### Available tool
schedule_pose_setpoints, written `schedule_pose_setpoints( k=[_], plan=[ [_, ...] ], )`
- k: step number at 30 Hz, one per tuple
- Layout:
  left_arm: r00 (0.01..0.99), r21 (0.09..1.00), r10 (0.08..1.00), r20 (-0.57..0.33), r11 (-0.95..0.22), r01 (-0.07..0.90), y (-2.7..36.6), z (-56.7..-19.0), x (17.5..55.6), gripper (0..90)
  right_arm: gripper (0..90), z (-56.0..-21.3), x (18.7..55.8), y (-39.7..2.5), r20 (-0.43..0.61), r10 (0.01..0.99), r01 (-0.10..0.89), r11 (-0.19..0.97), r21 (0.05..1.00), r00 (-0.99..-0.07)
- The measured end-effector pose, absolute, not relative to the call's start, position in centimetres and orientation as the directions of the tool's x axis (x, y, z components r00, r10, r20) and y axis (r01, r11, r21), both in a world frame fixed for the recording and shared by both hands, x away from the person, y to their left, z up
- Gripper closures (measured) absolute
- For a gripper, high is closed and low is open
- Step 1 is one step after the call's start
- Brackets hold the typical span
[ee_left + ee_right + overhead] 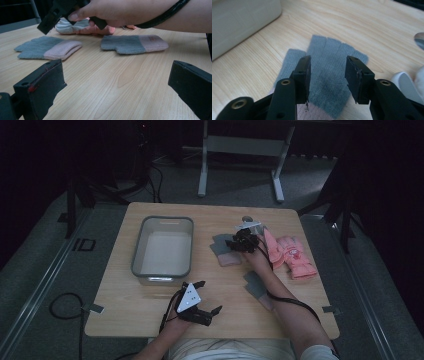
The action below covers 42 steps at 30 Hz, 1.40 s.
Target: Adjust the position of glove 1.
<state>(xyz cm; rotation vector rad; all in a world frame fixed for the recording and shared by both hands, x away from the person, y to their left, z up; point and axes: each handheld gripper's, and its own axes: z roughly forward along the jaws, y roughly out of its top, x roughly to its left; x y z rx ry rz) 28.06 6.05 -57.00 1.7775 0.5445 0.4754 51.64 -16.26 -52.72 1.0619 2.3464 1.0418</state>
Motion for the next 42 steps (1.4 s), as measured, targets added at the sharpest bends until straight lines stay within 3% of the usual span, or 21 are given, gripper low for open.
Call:
schedule_pose_setpoints(
  k=[13, 22, 26, 31, 34, 42],
  plan=[
    [0.809, 0.965, 0.587, 0.033, -0.229, 0.127, 6.1, -57.0, 28.1, 0.0, 64.5, -55.1, 53.3, -15.6, 0.021, 0.746, 0.55, 0.472, 0.689, -0.666],
    [0.806, 0.965, 0.591, 0.036, -0.229, 0.125, 6.1, -57.0, 28.0, 0.0, 83.5, -55.0, 53.2, -15.0, 0.007, 0.783, 0.577, 0.453, 0.68, -0.622],
    [0.805, 0.966, 0.592, 0.032, -0.225, 0.126, 6.1, -57.0, 28.0, 0.0, 86.1, -54.3, 52.8, -15.1, 0.041, 0.813, 0.604, 0.398, 0.691, -0.581],
    [0.804, 0.966, 0.593, 0.029, -0.222, 0.129, 6.1, -57.0, 28.0, 0.0, 86.4, -52.3, 51.4, -15.5, 0.078, 0.832, 0.602, 0.33, 0.727, -0.55],
    [0.8, 0.965, 0.599, 0.039, -0.229, 0.124, 6.1, -57.0, 28.0, 0.0, 86.4, -49.6, 48.7, -15.8, 0.092, 0.845, 0.574, 0.274, 0.772, -0.527],
    [0.793, 0.966, 0.607, 0.043, -0.228, 0.122, 6.0, -57.0, 27.9, 0.0, 86.6, -46.6, 43.0, -16.0, 0.172, 0.843, 0.529, 0.149, 0.836, -0.51]
  ],
)
